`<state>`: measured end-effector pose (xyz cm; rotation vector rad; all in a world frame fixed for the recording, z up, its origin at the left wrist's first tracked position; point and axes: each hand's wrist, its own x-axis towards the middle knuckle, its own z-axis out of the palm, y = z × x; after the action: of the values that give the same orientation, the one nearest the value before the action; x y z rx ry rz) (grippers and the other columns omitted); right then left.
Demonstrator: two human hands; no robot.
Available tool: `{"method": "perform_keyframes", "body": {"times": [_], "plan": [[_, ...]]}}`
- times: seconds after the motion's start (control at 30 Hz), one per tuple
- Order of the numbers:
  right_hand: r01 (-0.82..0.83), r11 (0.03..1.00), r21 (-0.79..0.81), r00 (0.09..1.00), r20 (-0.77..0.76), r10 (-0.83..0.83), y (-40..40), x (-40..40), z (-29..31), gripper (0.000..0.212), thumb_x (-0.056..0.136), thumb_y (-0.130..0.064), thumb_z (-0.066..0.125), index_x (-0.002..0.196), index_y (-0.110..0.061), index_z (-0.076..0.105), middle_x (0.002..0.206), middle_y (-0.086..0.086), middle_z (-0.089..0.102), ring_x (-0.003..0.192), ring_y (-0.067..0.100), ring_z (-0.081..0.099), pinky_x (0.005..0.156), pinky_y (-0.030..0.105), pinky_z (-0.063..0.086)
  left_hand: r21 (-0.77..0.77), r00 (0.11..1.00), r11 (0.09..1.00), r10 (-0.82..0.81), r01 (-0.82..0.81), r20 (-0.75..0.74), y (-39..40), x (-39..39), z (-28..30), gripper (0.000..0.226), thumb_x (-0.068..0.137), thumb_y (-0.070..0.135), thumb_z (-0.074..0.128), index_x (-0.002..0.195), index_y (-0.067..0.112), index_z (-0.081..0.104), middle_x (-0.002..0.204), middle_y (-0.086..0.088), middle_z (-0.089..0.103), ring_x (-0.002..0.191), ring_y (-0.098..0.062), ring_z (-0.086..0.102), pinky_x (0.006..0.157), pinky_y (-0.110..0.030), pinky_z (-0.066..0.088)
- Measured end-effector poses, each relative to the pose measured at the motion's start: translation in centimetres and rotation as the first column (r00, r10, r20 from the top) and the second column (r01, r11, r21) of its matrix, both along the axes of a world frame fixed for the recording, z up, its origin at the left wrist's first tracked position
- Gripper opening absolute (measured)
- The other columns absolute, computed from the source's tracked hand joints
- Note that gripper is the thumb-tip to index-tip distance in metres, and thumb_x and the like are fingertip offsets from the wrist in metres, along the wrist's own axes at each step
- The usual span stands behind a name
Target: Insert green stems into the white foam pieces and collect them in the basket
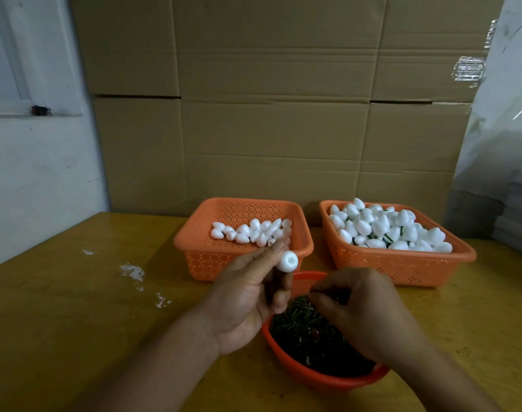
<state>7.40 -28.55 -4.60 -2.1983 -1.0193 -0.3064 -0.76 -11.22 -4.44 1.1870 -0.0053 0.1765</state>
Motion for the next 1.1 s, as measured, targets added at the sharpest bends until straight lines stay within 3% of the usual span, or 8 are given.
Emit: {"method": "perform_keyframes", "body": {"times": [0.13,0.23,0.33,0.63,0.9,1.1], "plan": [[-0.028,0.941,0.337,0.978,-0.183,0.095,-0.1,-0.6,0.5,0.011,0.079,-0.020,0.082,0.071,-0.023,0.075,0.061,-0.007,0.070,0.048,0.002,0.059,0.047,0.013,0.042,-0.010,1.000,1.000,0.002,-0.002,0.015,0.2,0.1,-0.1,0.031,0.083,0.049,0.071,0.097,0.021,0.072,0.068,-0.004,0.052,0.050,-0.010,0.043,0.049,-0.022,0.034],[-0.088,0.825,0.558,0.923,-0.265,0.278,0.0,-1.4,1.1,0.006,0.073,-0.016,0.082,0.073,-0.015,0.077,0.062,0.007,0.071,0.049,0.015,0.064,0.050,0.022,0.052,-0.013,1.000,1.000,0.028,-0.028,0.011,0.1,0.1,-0.3,0.027,0.084,0.050,0.068,0.090,0.024,0.075,0.064,-0.004,0.049,0.045,-0.009,0.041,0.045,-0.021,0.032],[-0.090,0.705,0.704,0.845,-0.320,0.427,0.3,-2.1,1.4,0.017,0.065,-0.019,0.077,0.081,-0.012,0.077,0.067,0.016,0.073,0.055,0.022,0.069,0.056,0.024,0.057,0.003,0.999,0.999,0.050,-0.050,-0.006,0.1,0.2,-0.4,0.030,0.083,0.052,0.068,0.075,0.023,0.072,0.060,-0.004,0.047,0.042,-0.009,0.039,0.043,-0.021,0.030],[-0.124,0.694,0.710,0.789,-0.354,0.503,0.6,-2.5,1.3,0.016,0.072,-0.016,0.073,0.087,-0.016,0.079,0.074,0.014,0.076,0.064,0.018,0.073,0.060,0.020,0.056,0.023,0.998,0.999,0.049,-0.048,-0.028,-0.1,0.0,-0.3,0.042,0.077,0.054,0.071,0.072,0.013,0.061,0.057,-0.004,0.047,0.039,-0.009,0.037,0.040,-0.020,0.029],[-0.122,0.701,0.703,0.840,-0.304,0.450,0.7,-2.6,1.2,0.018,0.070,-0.017,0.074,0.084,-0.006,0.079,0.069,0.014,0.074,0.058,0.014,0.069,0.057,0.019,0.055,0.064,0.998,0.996,0.056,-0.055,-0.026,-0.3,-0.1,-0.3,0.041,0.080,0.055,0.067,0.073,0.014,0.063,0.057,-0.004,0.048,0.039,-0.009,0.036,0.040,-0.020,0.027],[-0.160,0.725,0.670,0.899,-0.204,0.388,0.7,-2.5,1.0,0.011,0.071,-0.017,0.075,0.081,-0.015,0.080,0.071,0.006,0.076,0.061,0.017,0.071,0.059,0.020,0.057,0.096,0.996,0.992,0.090,-0.087,-0.021,-0.4,0.0,-0.4,0.046,0.078,0.057,0.067,0.082,0.011,0.062,0.055,-0.004,0.048,0.037,-0.010,0.036,0.040,-0.023,0.025]]}}
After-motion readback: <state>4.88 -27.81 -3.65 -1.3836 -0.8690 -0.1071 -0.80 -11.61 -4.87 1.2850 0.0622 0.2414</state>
